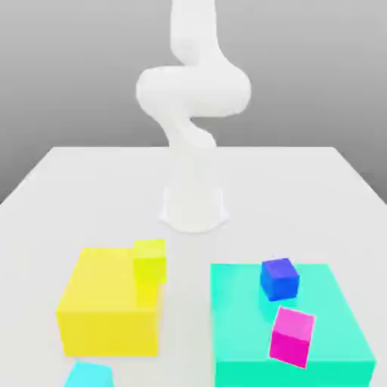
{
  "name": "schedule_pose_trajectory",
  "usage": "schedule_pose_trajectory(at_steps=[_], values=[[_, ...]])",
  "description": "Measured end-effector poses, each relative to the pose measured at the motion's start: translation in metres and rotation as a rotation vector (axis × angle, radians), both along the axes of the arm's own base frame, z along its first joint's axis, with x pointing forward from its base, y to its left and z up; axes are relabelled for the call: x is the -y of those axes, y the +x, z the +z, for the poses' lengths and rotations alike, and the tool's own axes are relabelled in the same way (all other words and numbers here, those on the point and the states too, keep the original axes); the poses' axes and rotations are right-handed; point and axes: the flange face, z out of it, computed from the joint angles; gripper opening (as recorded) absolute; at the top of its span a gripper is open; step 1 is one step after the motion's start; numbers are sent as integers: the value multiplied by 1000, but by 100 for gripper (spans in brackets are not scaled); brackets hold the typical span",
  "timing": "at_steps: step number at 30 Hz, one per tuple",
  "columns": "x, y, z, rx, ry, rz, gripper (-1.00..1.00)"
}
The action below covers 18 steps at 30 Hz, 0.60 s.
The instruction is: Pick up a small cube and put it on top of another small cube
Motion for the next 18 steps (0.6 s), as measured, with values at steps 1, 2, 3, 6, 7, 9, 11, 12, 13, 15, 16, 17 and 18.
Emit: schedule_pose_trajectory(at_steps=[1, 2, 3, 6, 7, 9, 11, 12, 13, 15, 16, 17, 18], values=[[5, 14, -13, -27, 6, -2, 0], [9, 26, -26, -53, 11, -5, 0], [13, 38, -39, -78, 16, -8, 0], [26, 70, -80, -153, 29, -19, 0], [31, 80, -95, -178, 33, -23, 0], [40, 98, -125, -227, 41, -32, 0], [49, 113, -156, -276, 48, -41, 0], [54, 120, -173, -300, 51, -47, 0], [59, 127, -189, -325, 54, -52, 0], [68, 138, -222, -374, 59, -64, 0], [73, 142, -239, -398, 61, -70, 0], [79, 146, -257, -422, 63, -79, 0], [85, 149, -274, -447, 64, -86, 0]])
